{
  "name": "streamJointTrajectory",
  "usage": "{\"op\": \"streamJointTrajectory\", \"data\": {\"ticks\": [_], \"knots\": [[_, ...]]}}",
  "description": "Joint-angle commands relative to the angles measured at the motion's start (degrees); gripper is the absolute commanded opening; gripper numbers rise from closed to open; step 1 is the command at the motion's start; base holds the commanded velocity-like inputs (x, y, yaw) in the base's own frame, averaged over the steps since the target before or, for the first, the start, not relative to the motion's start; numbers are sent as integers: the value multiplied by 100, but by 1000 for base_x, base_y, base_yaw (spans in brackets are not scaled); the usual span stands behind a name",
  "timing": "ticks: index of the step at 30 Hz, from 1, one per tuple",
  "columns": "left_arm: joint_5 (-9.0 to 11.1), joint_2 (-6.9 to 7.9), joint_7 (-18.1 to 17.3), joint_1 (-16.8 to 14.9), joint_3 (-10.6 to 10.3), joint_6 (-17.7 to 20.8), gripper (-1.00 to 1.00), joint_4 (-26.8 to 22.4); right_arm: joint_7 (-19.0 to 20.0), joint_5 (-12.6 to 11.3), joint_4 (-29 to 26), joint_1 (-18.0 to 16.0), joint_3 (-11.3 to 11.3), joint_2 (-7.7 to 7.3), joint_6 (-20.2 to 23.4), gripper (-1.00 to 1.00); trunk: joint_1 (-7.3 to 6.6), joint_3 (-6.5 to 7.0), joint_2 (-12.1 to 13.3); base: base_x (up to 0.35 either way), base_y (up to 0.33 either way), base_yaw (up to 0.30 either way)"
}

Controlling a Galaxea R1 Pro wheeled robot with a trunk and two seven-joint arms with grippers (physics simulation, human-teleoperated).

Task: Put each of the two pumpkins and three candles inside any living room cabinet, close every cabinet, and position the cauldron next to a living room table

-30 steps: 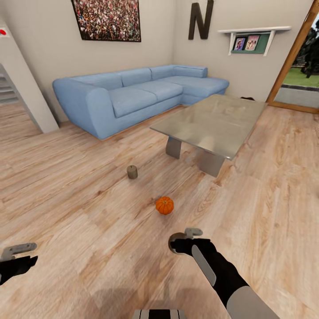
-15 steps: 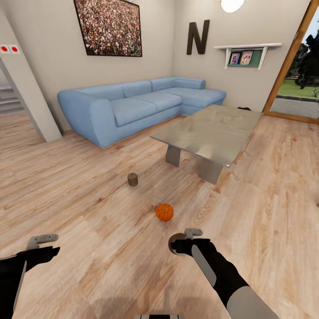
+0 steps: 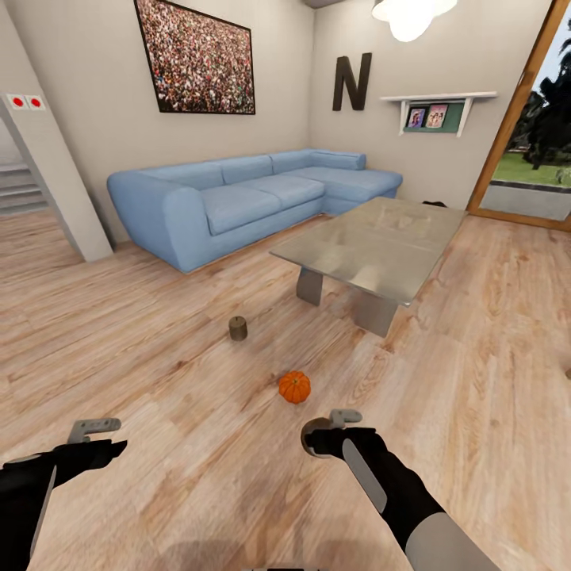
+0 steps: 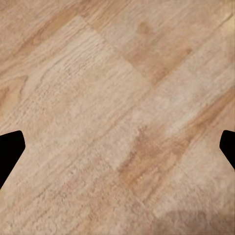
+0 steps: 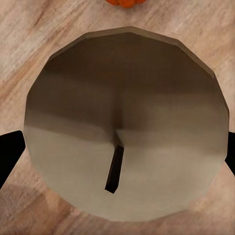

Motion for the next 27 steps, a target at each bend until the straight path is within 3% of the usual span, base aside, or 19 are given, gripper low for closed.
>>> {"op": "streamJointTrajectory", "data": {"ticks": [1,8,14,22,27], "knots": [[-60,-2,-61,-3,8,10,100,-10,-54,-60,-5,-3,13,-2,13,-100,-1,-5,-2,0,0,0],[-67,-2,-60,0,14,21,100,-5,-60,-55,1,28,35,1,-13,-100,-1,-2,-2,0,133,5],[-66,-5,-60,1,15,34,100,6,-64,-43,1,68,62,33,-19,-100,-1,1,-2,0,141,193],[-26,-11,-67,18,15,47,100,-32,-102,-48,17,77,403,108,-20,-100,-14,108,4,0,15,279],[-43,-11,-67,18,15,160,100,-77,-273,-54,7,70,560,309,11,-100,-27,205,11,0,1,275]]}}
